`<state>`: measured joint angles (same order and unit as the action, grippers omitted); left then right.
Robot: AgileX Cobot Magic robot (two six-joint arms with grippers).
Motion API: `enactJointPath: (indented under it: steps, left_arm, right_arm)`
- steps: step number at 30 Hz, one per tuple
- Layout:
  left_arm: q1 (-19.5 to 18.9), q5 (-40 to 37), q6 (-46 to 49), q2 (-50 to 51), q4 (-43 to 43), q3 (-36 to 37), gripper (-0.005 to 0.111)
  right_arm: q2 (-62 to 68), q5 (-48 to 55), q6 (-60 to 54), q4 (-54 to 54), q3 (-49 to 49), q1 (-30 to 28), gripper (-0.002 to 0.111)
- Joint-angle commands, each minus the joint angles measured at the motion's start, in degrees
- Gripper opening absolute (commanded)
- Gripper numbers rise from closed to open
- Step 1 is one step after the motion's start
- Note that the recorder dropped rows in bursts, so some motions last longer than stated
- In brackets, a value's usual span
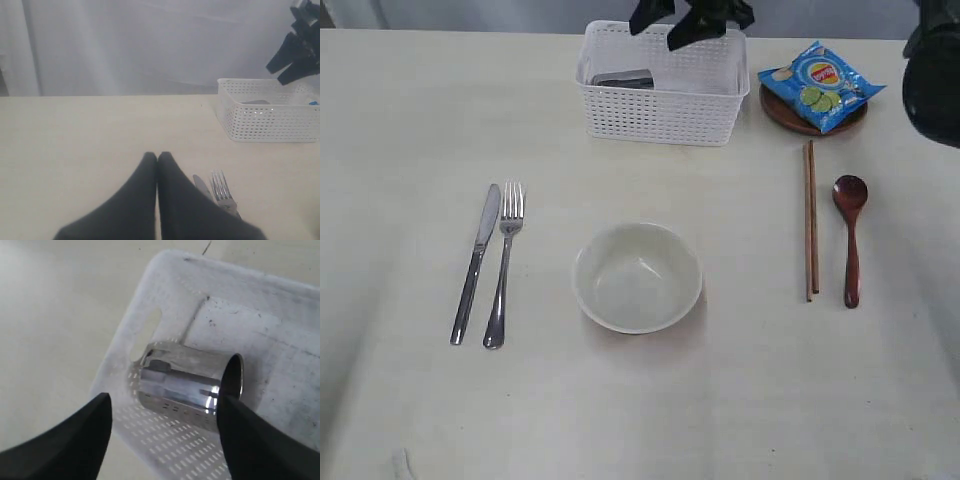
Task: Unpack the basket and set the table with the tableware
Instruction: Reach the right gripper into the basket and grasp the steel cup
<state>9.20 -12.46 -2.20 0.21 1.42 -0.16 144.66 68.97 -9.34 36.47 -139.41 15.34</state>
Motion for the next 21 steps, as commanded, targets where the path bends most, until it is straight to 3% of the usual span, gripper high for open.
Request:
enactJointPath:
  steps: [1, 11, 15, 21]
  left_arm:
    - [0.06, 0.36, 0.02, -0.21, 0.1, 0.16, 0.0]
    - [0.06, 0.36, 0.02, -0.21, 0.1, 0.16, 0.0]
    - [0.06, 0.36, 0.02, -0.21, 0.1, 0.16, 0.0]
    - [0.06, 0.36, 0.02, -0.21, 0.1, 0.16, 0.0]
  right_arm:
    - [3.63, 0.99, -0.47, 1.37, -1.18, -0.36, 0.06]
    - [5.72, -4.15, -2.6, 3.17, -1.18, -0.36, 0.059]
    - [6.25, -4.57, -3.52, 5.25, -1.18, -0.36, 0.048]
    - [8.15, -4.23, -3.52, 6.02, -1.18, 0.19, 0.048]
